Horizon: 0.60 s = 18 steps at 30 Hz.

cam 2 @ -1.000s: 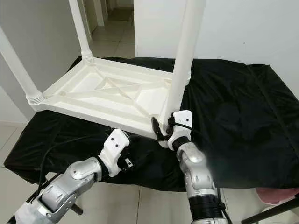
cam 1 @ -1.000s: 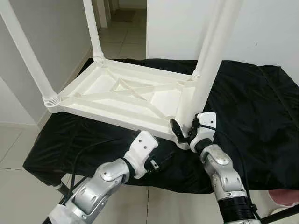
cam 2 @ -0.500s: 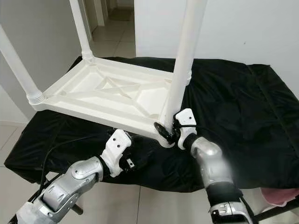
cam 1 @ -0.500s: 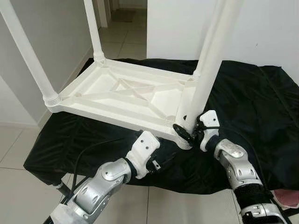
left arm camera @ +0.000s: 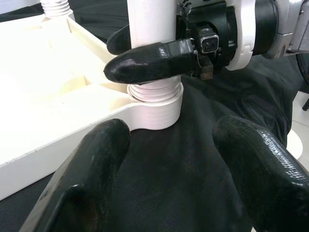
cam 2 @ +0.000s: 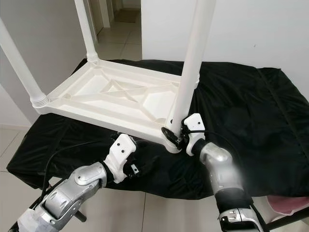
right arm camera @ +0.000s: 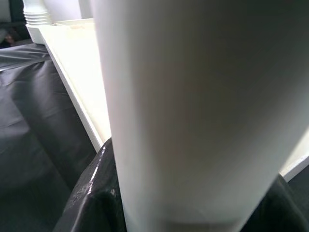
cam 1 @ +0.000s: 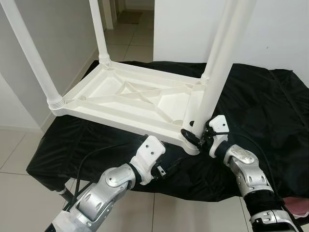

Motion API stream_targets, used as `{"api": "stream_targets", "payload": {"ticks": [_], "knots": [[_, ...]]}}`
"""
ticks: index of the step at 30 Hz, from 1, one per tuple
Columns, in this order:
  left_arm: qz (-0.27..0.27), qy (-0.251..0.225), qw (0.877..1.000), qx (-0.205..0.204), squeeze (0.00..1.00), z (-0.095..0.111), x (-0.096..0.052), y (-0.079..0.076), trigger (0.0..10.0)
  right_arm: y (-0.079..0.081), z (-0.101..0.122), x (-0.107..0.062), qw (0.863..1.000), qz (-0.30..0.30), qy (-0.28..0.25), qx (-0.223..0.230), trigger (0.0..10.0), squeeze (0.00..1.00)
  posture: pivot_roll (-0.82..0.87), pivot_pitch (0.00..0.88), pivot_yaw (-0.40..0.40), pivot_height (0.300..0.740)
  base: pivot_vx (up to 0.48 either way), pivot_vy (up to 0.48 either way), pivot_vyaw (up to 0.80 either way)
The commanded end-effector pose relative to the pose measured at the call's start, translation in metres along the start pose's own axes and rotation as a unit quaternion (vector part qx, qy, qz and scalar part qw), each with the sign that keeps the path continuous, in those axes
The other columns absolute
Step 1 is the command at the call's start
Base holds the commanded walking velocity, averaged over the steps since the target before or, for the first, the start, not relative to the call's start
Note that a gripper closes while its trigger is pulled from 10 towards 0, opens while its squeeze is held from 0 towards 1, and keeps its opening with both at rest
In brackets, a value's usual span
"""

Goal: Building children table

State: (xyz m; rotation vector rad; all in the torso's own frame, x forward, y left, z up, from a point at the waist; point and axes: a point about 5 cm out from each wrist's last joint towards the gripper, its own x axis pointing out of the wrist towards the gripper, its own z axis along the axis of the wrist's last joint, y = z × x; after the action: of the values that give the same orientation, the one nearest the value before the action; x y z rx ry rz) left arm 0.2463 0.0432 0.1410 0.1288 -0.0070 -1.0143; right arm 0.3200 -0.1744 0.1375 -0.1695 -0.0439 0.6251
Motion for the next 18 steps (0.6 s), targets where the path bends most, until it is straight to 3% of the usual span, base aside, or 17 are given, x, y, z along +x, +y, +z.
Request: {"api": "stream_targets", "payload": {"ticks": [1, 4, 7, 11, 17, 18], "knots": [[-0.063, 0.008, 0.998, 0.008, 0.00, -0.003, -0.002, -0.002, 10.0, 0.000, -0.006, -0.002, 0.999, -0.048, 0.020, -0.001, 10.0, 0.00, -0.07, 0.000, 0.032, 0.740, 0.000, 0.000, 0.00], [-0.063, 0.009, 0.998, 0.009, 0.00, -0.003, -0.002, -0.001, 10.0, -0.001, -0.009, -0.002, 0.996, -0.086, 0.025, 0.005, 10.0, 0.00, -0.07, 0.000, 0.036, 0.740, 0.000, 0.000, 0.00], [-0.062, 0.008, 0.998, 0.010, 0.00, -0.002, -0.001, 0.000, 10.0, 0.005, -0.009, -0.002, 0.988, -0.140, 0.014, 0.059, 10.0, 0.00, -0.07, 0.000, 0.038, 0.740, 0.000, 0.000, 0.00], [-0.064, 0.008, 0.998, 0.008, 0.00, -0.002, -0.002, -0.001, 10.0, 0.010, -0.008, -0.002, 0.980, -0.184, 0.012, 0.079, 10.0, 0.00, -0.08, 0.000, 0.044, 0.740, 0.000, 0.000, 0.00], [-0.068, 0.009, 0.998, 0.007, 0.00, -0.002, -0.001, -0.003, 10.0, 0.031, -0.010, 0.003, 0.940, -0.314, 0.018, 0.132, 10.0, 0.00, -0.07, 0.000, 0.044, 0.740, 0.000, 0.000, 0.00], [-0.068, 0.009, 0.998, 0.007, 0.00, -0.002, -0.001, -0.003, 10.0, 0.031, -0.010, 0.003, 0.940, -0.314, 0.018, 0.132, 10.0, 0.00, -0.07, 0.000, 0.044, 0.740, 0.000, 0.000, 0.00]]}}
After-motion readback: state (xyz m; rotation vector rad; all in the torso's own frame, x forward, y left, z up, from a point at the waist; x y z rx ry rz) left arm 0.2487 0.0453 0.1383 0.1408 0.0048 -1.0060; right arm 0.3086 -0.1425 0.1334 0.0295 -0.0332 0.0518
